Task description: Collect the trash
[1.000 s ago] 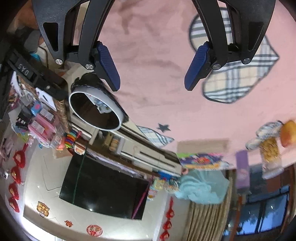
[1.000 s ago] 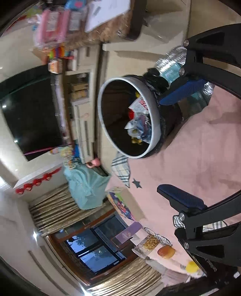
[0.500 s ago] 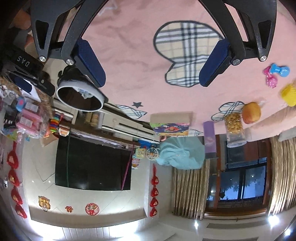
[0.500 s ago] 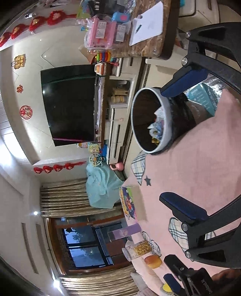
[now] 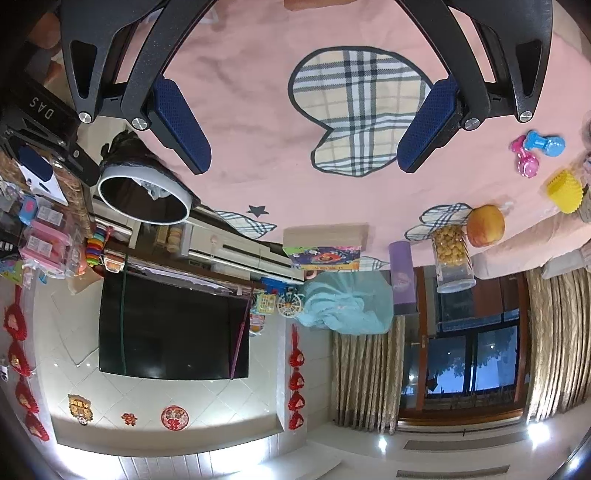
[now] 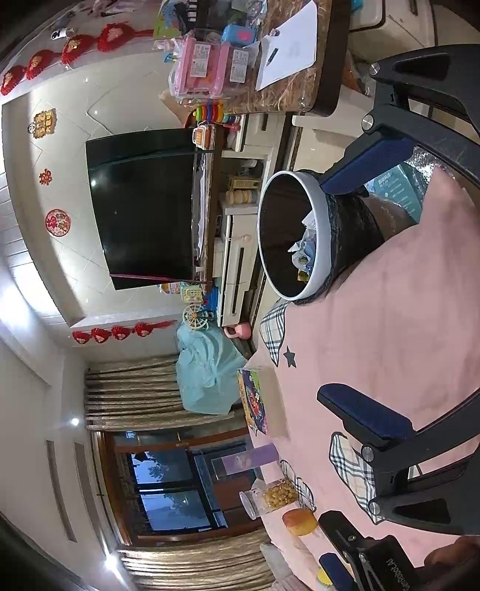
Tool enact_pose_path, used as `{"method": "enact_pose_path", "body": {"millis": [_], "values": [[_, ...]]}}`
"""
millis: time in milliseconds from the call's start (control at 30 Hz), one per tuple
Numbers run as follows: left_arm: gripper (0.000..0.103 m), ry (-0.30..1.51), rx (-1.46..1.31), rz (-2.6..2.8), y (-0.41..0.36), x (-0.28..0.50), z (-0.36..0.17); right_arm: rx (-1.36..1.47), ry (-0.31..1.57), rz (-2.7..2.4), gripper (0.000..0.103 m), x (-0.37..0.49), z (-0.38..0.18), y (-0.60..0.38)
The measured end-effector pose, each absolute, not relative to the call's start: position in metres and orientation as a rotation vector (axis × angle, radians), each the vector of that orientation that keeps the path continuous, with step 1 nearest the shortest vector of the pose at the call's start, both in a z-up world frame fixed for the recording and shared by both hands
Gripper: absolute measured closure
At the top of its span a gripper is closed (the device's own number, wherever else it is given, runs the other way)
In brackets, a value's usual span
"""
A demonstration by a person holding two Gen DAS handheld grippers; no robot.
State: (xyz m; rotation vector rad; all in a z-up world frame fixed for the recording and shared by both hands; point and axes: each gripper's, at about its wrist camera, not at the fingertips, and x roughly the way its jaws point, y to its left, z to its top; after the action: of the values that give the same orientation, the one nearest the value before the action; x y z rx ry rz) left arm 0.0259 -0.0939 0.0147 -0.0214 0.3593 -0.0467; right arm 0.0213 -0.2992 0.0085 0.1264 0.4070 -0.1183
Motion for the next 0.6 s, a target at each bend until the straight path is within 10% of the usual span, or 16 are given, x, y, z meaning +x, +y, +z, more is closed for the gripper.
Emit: {"method": "enact_pose_path", "body": {"millis": [600], "values": [[0.0,0.337,-0.013,-0.05,-0.0971,0.021,0.0183,0.147,0.4,-0.106,0.0,0.018,0.01,-0.3013]]}}
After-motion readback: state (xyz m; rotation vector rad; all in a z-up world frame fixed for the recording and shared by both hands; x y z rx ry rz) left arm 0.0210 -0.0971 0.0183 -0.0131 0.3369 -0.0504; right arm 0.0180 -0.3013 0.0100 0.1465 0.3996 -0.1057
